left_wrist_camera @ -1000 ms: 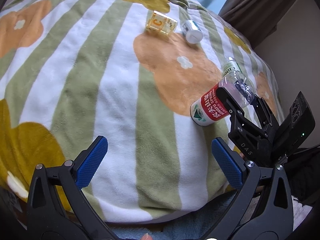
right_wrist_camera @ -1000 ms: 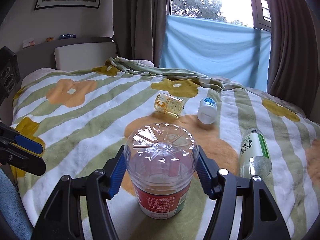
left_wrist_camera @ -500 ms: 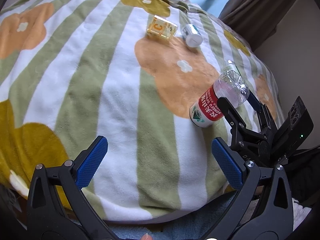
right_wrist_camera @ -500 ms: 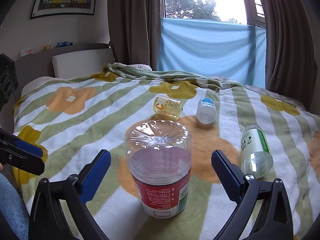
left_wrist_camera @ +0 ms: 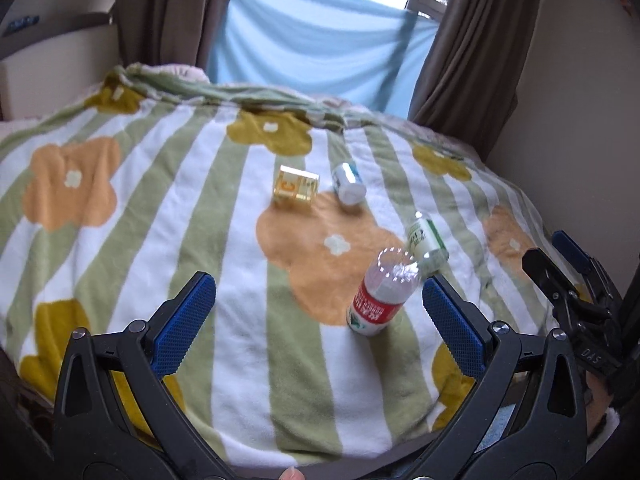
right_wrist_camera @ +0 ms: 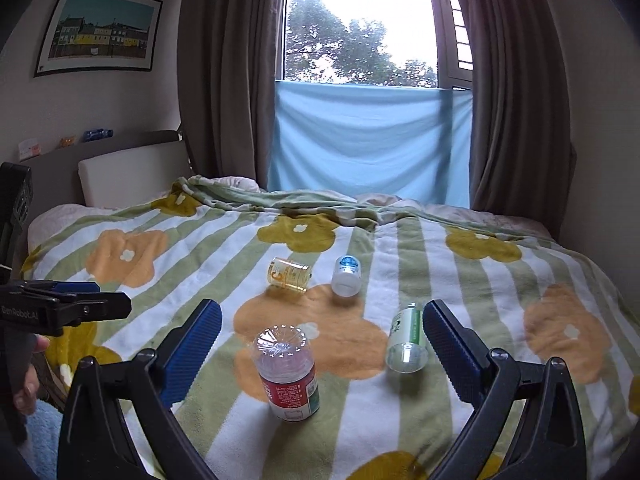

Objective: Flip cup upside down

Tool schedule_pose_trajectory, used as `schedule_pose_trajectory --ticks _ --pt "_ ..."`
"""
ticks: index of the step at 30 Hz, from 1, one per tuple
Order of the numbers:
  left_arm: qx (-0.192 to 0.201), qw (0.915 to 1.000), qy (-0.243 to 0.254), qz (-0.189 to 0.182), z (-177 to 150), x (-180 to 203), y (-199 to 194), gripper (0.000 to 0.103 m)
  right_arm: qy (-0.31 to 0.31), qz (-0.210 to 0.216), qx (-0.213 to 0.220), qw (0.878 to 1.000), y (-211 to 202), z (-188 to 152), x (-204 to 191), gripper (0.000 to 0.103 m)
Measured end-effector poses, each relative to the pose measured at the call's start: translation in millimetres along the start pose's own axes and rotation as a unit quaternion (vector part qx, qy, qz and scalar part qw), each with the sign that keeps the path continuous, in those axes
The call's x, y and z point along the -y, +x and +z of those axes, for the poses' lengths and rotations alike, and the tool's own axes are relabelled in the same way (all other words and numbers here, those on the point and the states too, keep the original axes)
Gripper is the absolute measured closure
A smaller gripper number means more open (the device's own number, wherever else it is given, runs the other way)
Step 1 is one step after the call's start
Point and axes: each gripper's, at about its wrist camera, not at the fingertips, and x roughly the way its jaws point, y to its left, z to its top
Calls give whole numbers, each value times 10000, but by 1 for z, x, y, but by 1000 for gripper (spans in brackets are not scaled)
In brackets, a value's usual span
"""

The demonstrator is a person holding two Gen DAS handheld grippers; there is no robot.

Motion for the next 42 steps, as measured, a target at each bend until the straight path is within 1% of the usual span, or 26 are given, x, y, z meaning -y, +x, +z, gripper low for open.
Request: schedule_pose_trajectory --ticks 4,7,9,12,18,26,33,42 --pt "691 9971 274 165 11 19 -32 0 156 -468 -15 9988 -31 20 1 2" --pt "1245 9897 570 419 8 32 -55 0 362 -674 131 9970 -53 24 7 2" --pt "1587 9830 745 542 1 40 -68 0 373 -934 313 9944 -66 21 7 2" --pt "1830 9771 899 613 -5 49 -79 0 311 -1138 478 9919 -77 17 7 2" --pt "1997 9725 1019 630 -9 57 -89 0 290 -1207 661 9901 -89 18 8 2" --pt "1975 9731 1018 609 -11 57 -92 0 309 -1235 716 9893 -93 20 8 2" --pt "1911 9736 1068 646 -14 60 -91 0 362 -1216 661 9897 -92 19 9 2" --pt "1872 9749 1051 594 -13 61 -87 0 375 -1225 630 9898 -90 18 11 2"
